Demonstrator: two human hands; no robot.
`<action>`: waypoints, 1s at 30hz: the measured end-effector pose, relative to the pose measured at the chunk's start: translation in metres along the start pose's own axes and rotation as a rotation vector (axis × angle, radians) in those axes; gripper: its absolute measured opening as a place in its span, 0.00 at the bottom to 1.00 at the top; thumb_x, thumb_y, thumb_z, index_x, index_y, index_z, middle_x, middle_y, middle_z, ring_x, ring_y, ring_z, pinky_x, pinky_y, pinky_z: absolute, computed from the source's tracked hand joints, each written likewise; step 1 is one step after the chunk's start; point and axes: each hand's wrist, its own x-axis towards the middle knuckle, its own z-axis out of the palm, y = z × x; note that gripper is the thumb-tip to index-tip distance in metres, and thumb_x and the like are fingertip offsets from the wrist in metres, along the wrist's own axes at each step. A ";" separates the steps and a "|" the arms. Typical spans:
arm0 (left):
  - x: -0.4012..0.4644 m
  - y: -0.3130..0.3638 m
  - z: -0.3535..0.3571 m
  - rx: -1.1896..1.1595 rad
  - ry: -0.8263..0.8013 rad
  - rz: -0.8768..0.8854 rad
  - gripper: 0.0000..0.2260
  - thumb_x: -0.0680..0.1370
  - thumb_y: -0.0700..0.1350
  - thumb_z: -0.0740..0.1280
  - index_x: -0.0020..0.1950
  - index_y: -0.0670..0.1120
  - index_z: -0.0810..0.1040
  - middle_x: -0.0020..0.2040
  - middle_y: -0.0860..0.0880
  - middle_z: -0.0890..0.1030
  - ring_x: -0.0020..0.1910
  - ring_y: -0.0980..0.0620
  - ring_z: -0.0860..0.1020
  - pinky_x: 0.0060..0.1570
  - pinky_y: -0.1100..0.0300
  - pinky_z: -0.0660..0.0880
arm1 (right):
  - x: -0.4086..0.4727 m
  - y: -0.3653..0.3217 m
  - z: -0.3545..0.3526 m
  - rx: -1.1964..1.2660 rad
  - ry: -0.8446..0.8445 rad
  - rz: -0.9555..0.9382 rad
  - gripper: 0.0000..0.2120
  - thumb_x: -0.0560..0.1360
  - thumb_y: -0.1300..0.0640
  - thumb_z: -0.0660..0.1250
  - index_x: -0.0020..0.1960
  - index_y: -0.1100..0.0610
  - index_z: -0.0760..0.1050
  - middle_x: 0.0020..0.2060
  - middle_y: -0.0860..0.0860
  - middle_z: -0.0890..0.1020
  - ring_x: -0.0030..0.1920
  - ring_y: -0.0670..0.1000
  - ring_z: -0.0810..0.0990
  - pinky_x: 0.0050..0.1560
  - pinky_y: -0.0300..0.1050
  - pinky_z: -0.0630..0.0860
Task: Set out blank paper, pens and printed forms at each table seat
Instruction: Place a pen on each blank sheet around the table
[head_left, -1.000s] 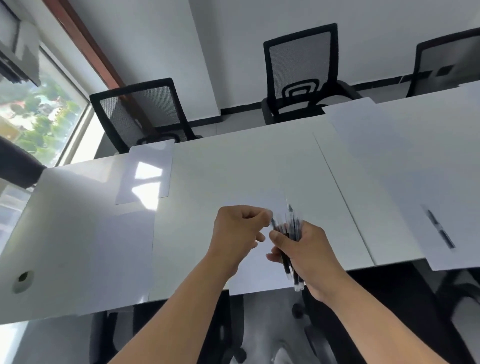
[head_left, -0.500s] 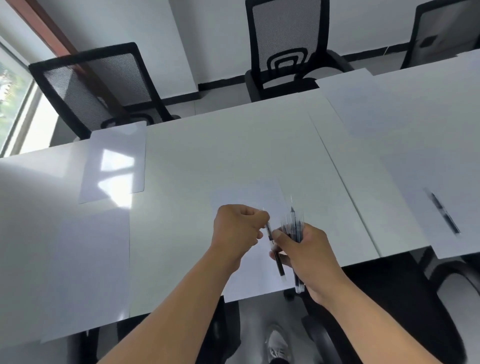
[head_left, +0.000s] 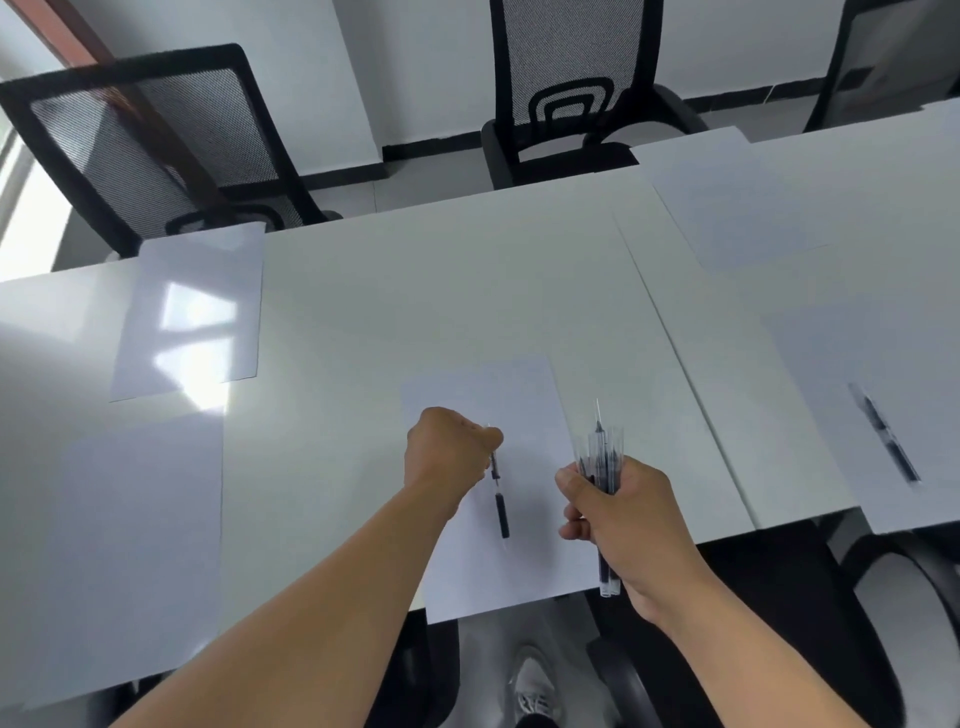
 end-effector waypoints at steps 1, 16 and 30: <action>0.002 -0.001 0.001 0.017 0.002 0.001 0.09 0.74 0.41 0.72 0.44 0.34 0.84 0.35 0.42 0.87 0.34 0.42 0.86 0.48 0.44 0.87 | 0.001 0.000 0.000 -0.006 -0.001 -0.001 0.07 0.82 0.56 0.75 0.52 0.61 0.83 0.32 0.51 0.83 0.32 0.50 0.84 0.53 0.68 0.86; 0.014 -0.021 0.015 0.024 0.042 -0.039 0.09 0.76 0.39 0.72 0.37 0.37 0.80 0.38 0.38 0.88 0.33 0.43 0.83 0.51 0.37 0.87 | 0.006 0.004 0.001 -0.009 -0.044 -0.002 0.06 0.81 0.57 0.75 0.51 0.61 0.83 0.32 0.50 0.83 0.32 0.51 0.83 0.52 0.66 0.87; 0.002 -0.024 0.004 0.042 0.066 0.014 0.12 0.79 0.45 0.75 0.38 0.45 0.78 0.41 0.38 0.88 0.32 0.44 0.85 0.50 0.41 0.88 | -0.002 0.005 0.006 0.000 -0.074 -0.014 0.08 0.81 0.57 0.76 0.52 0.62 0.83 0.31 0.49 0.82 0.32 0.50 0.82 0.51 0.66 0.87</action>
